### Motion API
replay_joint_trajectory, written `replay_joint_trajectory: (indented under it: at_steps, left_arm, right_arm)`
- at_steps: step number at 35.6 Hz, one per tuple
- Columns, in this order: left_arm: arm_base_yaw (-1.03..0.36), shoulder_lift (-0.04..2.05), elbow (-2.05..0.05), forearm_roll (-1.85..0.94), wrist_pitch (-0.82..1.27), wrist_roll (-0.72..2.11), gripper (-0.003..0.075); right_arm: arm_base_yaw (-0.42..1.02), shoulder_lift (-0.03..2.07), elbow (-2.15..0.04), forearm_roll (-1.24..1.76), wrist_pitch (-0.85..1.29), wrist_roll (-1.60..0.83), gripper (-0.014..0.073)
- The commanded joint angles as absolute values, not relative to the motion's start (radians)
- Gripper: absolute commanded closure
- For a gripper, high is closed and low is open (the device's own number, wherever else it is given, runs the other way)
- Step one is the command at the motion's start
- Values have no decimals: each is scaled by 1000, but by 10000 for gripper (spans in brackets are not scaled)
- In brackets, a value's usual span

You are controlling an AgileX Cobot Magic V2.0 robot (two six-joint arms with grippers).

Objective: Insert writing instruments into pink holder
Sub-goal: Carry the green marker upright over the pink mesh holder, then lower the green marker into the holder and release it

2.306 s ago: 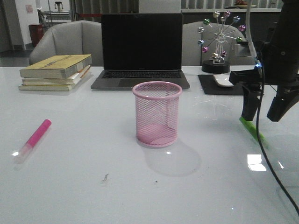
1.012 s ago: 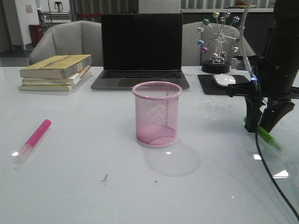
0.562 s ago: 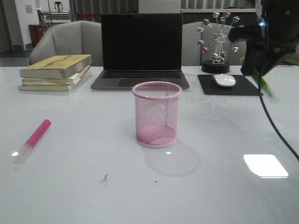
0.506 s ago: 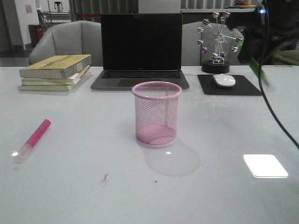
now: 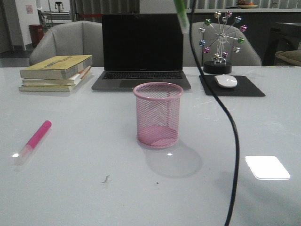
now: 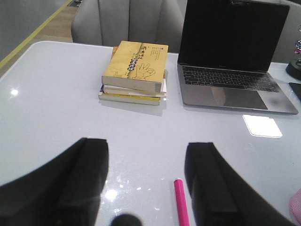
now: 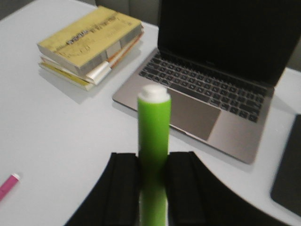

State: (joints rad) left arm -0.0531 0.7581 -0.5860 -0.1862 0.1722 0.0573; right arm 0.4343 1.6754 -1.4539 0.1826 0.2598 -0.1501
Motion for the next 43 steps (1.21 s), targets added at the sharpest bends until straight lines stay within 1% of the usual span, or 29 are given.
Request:
replay_joint_trajectory:
  at_steps: [1, 11, 15, 25, 27, 30, 32, 33, 34, 39, 43]
  left_arm:
    - [-51, 755, -618, -190, 95, 49, 295]
    - [-51, 755, -618, -187, 95, 49, 295]
    - [-51, 755, -618, -187, 95, 49, 295]
    - [-51, 755, -618, -187, 95, 49, 295]
    - [-51, 755, -618, -187, 95, 49, 295]
    - [-51, 755, -618, -187, 95, 49, 295]
    - [-51, 755, -618, -187, 95, 49, 295]
    - [-51, 755, -618, -187, 95, 49, 295]
    - [-51, 755, -618, -187, 95, 49, 295]
    - [-51, 755, -618, -187, 95, 49, 295]
    - [-51, 755, -618, -187, 95, 49, 295]
  right_arm:
    - [481, 1619, -1425, 190, 39, -166, 537]
    - [574, 1654, -1151, 190, -310, -165, 537]
    - [584, 1681, -1079, 190, -427, -165, 537]
    - [584, 1701, -1072, 190, -447, -165, 525]
    - [584, 1701, -1072, 192, -447, -165, 468]
    - [584, 1697, -1072, 201, -446, -165, 309]
    - [584, 1688, -1072, 216, -444, -165, 215]
    - [584, 1683, -1072, 222, -441, -165, 181]
    - [584, 1675, -1072, 230, -434, -165, 165]
    - [571, 1612, -1072, 235, -375, -165, 169]
    - [528, 1521, -1072, 237, -265, -166, 169]
